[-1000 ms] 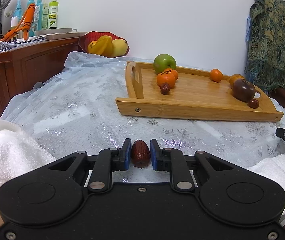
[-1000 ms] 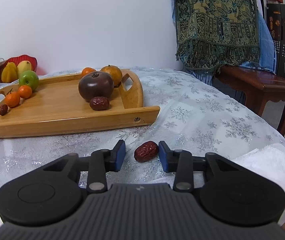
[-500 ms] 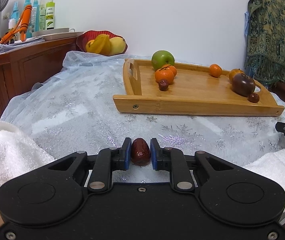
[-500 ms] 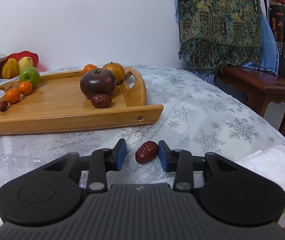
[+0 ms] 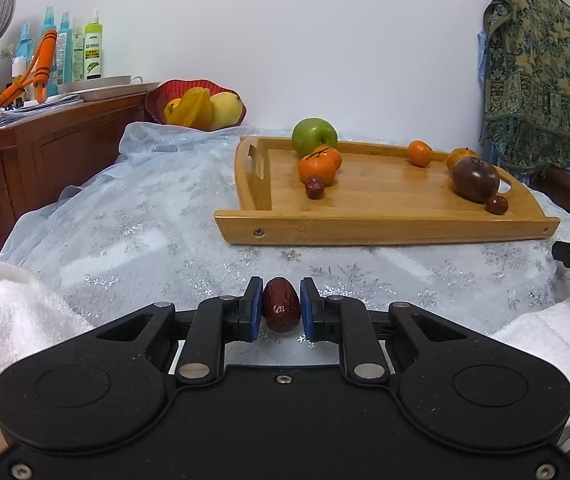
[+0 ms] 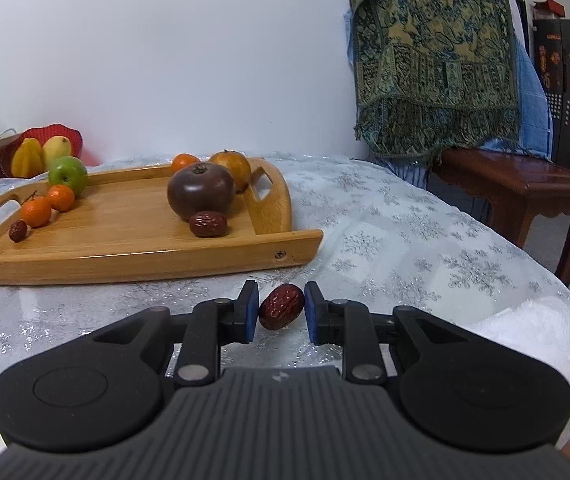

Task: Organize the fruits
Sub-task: 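Grasp a red jujube with the left gripper while the right grasps another jujube, then carry both red jujubes with both grippers over the tray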

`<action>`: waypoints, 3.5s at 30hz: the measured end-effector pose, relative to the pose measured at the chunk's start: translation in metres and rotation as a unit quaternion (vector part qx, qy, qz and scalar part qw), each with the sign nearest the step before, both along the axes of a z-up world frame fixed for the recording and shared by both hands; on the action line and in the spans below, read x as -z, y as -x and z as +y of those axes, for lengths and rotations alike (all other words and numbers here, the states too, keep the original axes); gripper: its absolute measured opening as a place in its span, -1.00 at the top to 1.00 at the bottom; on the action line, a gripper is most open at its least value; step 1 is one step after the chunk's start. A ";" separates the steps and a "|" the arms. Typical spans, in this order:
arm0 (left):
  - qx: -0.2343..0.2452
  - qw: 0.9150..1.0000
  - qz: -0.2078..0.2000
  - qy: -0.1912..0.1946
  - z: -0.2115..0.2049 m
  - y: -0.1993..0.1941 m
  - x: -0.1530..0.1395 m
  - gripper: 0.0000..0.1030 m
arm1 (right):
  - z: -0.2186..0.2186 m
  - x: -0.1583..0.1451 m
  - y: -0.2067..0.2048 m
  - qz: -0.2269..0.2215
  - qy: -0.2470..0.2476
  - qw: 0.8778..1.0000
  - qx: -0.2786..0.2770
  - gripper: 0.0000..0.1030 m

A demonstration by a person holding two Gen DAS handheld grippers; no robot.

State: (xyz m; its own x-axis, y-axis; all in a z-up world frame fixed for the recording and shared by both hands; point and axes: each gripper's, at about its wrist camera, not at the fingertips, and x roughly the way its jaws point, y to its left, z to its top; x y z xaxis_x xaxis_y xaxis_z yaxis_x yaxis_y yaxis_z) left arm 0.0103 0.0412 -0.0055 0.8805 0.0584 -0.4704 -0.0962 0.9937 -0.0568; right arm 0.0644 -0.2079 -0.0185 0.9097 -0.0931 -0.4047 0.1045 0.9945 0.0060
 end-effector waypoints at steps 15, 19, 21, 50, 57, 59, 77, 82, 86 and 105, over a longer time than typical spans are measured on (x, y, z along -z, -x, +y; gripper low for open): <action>0.022 1.000 -0.014 0.009 -0.016 -0.030 -0.024 0.65 | 0.018 -0.012 -0.003 -0.022 0.000 0.999 -0.044 0.45; 0.031 0.999 -0.021 0.005 -0.021 -0.045 -0.031 0.65 | 0.025 -0.016 -0.010 -0.025 0.004 0.998 -0.061 0.45; 0.037 0.999 -0.027 0.004 -0.023 -0.053 -0.036 0.65 | 0.029 -0.019 -0.015 -0.028 0.007 0.997 -0.070 0.45; 0.080 0.996 -0.024 0.014 -0.041 -0.174 -0.054 0.64 | 0.053 -0.044 -0.107 -0.034 -0.018 0.992 -0.120 0.45; 0.078 0.996 -0.027 0.013 -0.044 -0.189 -0.057 0.64 | 0.055 -0.046 -0.121 -0.035 -0.022 0.991 -0.124 0.45; 0.078 0.997 -0.027 0.014 -0.044 -0.193 -0.058 0.64 | 0.055 -0.047 -0.125 -0.035 -0.024 0.991 -0.124 0.45; 0.097 0.995 -0.008 0.020 -0.047 -0.226 -0.056 0.64 | 0.054 -0.052 -0.170 -0.007 -0.044 0.989 -0.143 0.44; 0.095 0.995 0.007 0.022 -0.048 -0.237 -0.054 0.64 | 0.057 -0.050 -0.181 0.006 -0.042 0.988 -0.150 0.44; 0.095 0.995 0.023 0.015 -0.050 -0.244 -0.053 0.64 | 0.057 -0.050 -0.191 0.022 -0.048 0.986 -0.156 0.44; 0.098 0.993 0.067 0.024 -0.055 -0.258 -0.038 0.64 | 0.059 -0.046 -0.224 0.105 -0.056 0.980 -0.159 0.42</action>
